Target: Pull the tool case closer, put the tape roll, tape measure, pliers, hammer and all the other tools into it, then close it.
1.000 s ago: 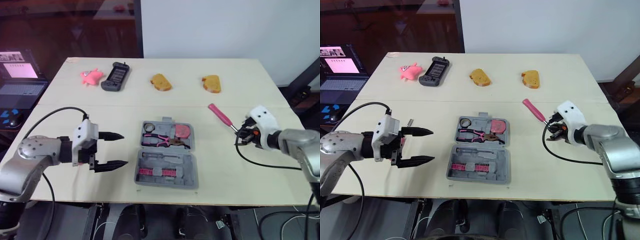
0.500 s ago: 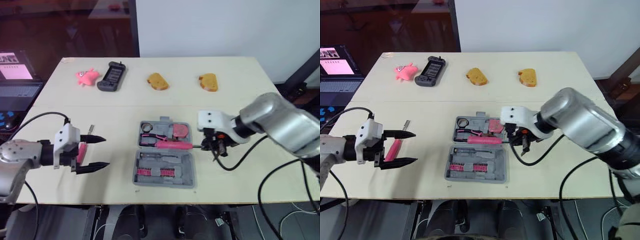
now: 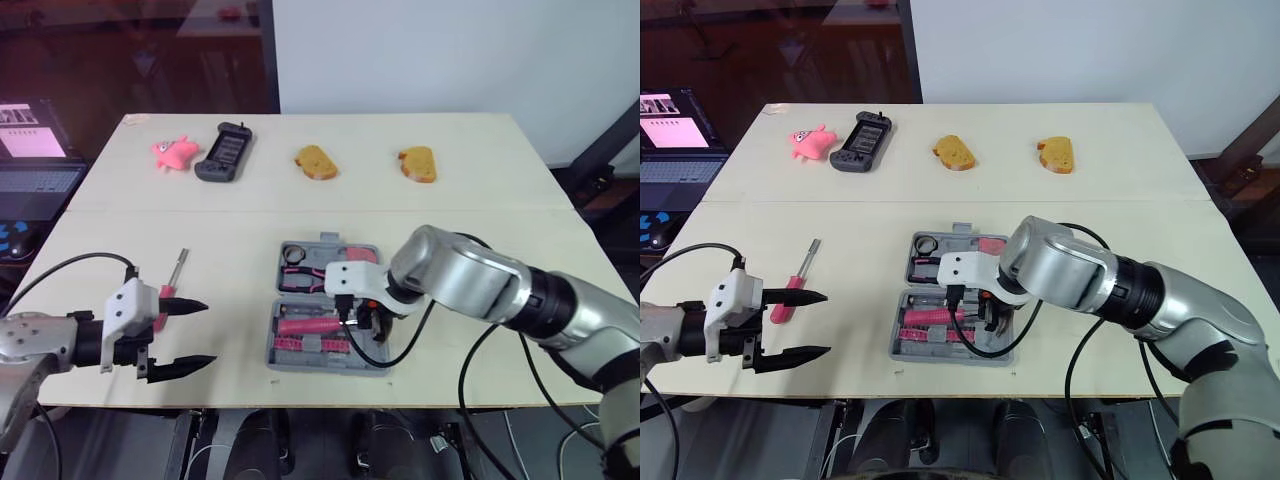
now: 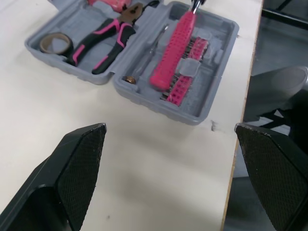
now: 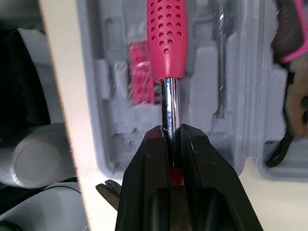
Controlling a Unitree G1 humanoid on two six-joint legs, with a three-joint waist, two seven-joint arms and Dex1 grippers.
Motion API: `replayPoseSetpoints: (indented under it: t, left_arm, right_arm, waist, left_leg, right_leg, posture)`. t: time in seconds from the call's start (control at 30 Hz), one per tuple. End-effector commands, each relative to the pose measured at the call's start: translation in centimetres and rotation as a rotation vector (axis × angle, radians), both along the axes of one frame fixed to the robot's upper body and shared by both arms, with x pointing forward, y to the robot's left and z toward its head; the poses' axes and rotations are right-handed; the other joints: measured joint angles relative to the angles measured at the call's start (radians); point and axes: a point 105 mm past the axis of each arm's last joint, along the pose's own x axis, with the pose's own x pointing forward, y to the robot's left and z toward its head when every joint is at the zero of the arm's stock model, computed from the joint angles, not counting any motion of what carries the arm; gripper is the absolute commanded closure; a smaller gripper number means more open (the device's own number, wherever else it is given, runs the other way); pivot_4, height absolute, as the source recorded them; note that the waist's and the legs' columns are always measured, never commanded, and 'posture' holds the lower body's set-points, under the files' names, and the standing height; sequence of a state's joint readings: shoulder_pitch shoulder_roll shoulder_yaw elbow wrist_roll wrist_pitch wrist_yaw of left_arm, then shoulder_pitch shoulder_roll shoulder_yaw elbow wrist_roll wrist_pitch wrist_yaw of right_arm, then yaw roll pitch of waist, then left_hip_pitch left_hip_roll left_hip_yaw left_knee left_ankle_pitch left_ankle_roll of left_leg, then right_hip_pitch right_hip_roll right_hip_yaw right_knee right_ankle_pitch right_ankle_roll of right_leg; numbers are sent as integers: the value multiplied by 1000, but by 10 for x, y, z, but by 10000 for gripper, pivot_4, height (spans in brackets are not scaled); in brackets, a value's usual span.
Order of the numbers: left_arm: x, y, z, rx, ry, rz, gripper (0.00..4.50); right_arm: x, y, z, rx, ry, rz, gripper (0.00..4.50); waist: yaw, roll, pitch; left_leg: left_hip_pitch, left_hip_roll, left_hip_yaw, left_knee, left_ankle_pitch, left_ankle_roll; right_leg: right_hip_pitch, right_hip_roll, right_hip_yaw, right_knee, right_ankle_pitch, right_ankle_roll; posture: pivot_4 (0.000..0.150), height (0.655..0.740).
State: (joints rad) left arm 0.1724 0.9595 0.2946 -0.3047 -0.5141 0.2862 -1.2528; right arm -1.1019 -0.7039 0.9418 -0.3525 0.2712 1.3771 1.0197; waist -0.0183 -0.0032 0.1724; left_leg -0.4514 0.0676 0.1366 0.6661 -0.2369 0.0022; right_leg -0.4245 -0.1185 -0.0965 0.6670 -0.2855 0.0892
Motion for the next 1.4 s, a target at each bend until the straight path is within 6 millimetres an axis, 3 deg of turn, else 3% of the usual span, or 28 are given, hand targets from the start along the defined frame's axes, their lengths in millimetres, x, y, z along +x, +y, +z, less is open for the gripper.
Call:
replayPoseSetpoints:
  t: [0.03, 1.0, 1.17, 1.3, 1.33, 1.4]
  left_arm:
    - [-1, -1, 10, 4, -38, -1, 0]
    - [-1, -5, 7, 2, -36, 5, 0]
    - [1, -5, 7, 2, -37, 0, 0]
    - [1, -5, 7, 1, -35, -5, 0]
    - [1, -5, 7, 0, -34, -6, 0]
    - [2, -5, 7, 0, -34, -8, 0]
  right_arm:
    - [7, 5, 3, -4, -46, 15, 44372]
    - [13, 21, -25, 11, -26, 2, 44372]
    - [16, 20, -22, 16, -39, -18, 25131]
    - [9, 25, 5, 93, -2, -32, 3841]
    - [8, 26, 15, 129, 1, -33, 353]
    - [9, 28, 31, 203, -12, -39, 353]
  waist:
    - [1, 0, 0]
    - [-3, -1, 0]
    - [-2, -1, 0]
    - [1, 0, 0]
    - [1, -1, 0]
    - [1, -1, 0]
  left_leg:
    - [0, 0, 0, 0, 0, 0]
    - [0, 0, 1, 0, 0, -1]
    - [0, 0, 1, 0, 0, -1]
    - [0, 0, 1, 0, 0, -1]
    - [0, 0, 0, 0, 0, -1]
    - [0, 0, 0, 0, 0, 0]
  right_leg:
    - [0, 0, 0, 0, 0, 0]
    - [0, 1, 0, 1, 0, 0]
    - [0, 1, 0, 1, 0, 0]
    - [0, 1, 0, 1, 0, 0]
    - [0, 1, 0, 1, 0, 0]
    - [0, 1, 0, 1, 0, 0]
  posture:
    - [1500, 7188]
    - [1500, 7188]
    - [1500, 7188]
    - [1500, 7188]
    - [1500, 7188]
    - [1500, 7188]
